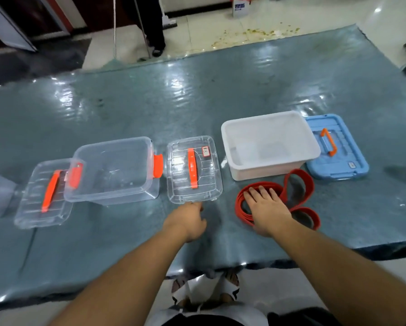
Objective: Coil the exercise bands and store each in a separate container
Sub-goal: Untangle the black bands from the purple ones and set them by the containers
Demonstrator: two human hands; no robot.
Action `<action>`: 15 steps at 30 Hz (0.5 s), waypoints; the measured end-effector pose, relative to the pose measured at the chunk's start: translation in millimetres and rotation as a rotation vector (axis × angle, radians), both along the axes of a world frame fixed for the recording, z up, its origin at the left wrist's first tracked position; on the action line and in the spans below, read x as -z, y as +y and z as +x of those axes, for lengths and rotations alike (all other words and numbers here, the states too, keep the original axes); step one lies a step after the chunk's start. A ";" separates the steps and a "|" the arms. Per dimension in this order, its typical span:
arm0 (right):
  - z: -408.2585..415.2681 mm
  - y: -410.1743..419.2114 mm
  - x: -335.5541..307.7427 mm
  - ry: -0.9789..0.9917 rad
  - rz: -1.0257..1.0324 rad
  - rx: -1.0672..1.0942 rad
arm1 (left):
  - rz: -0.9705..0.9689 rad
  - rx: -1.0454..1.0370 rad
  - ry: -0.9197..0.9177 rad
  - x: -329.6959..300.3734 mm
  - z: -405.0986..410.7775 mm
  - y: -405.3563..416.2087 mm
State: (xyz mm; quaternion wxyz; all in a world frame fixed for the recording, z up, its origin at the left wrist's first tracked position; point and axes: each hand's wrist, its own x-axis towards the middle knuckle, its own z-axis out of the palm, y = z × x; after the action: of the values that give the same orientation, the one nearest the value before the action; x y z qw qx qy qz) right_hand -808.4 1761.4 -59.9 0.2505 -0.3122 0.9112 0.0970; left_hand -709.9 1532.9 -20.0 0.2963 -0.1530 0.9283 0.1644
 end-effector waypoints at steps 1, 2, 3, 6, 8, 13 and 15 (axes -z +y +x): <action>2.0 -6.8 -3.6 0.005 -0.012 -0.012 | 0.001 -0.017 0.008 -2.9 4.4 -5.9; 4.3 -15.1 -7.9 0.010 -0.020 -0.028 | 0.001 -0.033 0.019 -5.9 9.2 -12.5; 6.9 -24.8 -12.6 0.019 -0.025 -0.047 | -0.002 -0.045 0.031 -8.9 14.2 -19.9; 15.8 -58.4 -25.1 0.050 -0.048 -0.102 | -0.021 -0.077 0.065 -19.0 29.5 -45.7; 23.4 -83.0 -32.6 0.057 -0.062 -0.132 | -0.025 -0.112 0.092 -26.2 40.6 -65.4; 50.8 -152.8 -44.8 0.020 -0.050 -0.188 | -0.016 -0.247 0.157 -37.4 82.2 -122.6; 66.8 -185.2 -47.2 -0.011 -0.036 -0.205 | -0.006 -0.301 0.155 -36.4 106.4 -150.0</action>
State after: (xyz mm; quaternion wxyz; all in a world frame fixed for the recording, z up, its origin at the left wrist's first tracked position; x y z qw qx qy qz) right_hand -741.6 1576.2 -12.7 0.2387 -0.4089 0.8747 0.1040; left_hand -603.5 1382.9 16.4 0.1952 -0.2783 0.9154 0.2155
